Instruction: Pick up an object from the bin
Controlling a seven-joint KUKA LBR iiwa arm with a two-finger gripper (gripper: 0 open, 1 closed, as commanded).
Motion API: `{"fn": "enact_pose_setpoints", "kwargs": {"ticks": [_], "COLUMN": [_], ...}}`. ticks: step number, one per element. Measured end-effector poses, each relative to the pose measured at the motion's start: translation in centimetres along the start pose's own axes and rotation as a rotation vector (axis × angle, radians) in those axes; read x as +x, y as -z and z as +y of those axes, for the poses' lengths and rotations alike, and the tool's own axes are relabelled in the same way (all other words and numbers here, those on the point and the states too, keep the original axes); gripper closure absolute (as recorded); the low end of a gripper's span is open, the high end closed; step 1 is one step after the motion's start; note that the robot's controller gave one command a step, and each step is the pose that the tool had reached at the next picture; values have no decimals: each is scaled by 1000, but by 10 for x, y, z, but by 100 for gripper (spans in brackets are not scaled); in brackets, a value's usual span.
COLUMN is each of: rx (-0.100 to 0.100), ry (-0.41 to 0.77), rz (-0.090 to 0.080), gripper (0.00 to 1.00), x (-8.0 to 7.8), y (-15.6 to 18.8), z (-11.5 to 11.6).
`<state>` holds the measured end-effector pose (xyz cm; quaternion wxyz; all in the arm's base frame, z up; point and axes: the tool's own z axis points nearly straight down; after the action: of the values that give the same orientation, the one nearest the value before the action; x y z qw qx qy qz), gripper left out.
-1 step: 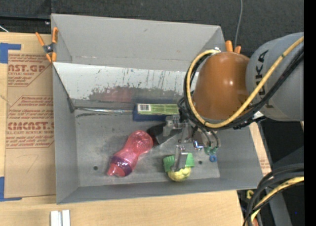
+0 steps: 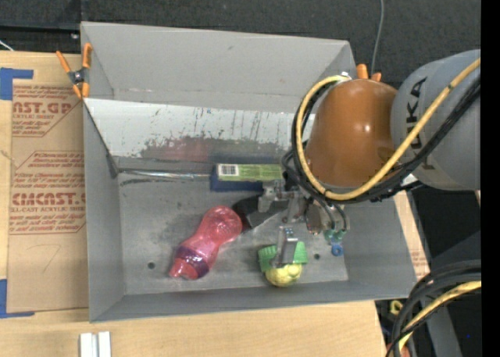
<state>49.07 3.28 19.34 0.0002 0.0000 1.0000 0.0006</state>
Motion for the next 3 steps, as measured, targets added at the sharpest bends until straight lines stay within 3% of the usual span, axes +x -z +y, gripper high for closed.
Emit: {"fn": "enact_pose_setpoints", "kwargs": {"ticks": [1, 2, 3], "rx": [0, -1, 2], "ry": [271, 318, 595], "rz": [-14, -10, -21], "gripper": [0, 0, 0], "x": [-32, -45, -53], "y": [-99, -56, -94], "z": [67, 122, 112]}}
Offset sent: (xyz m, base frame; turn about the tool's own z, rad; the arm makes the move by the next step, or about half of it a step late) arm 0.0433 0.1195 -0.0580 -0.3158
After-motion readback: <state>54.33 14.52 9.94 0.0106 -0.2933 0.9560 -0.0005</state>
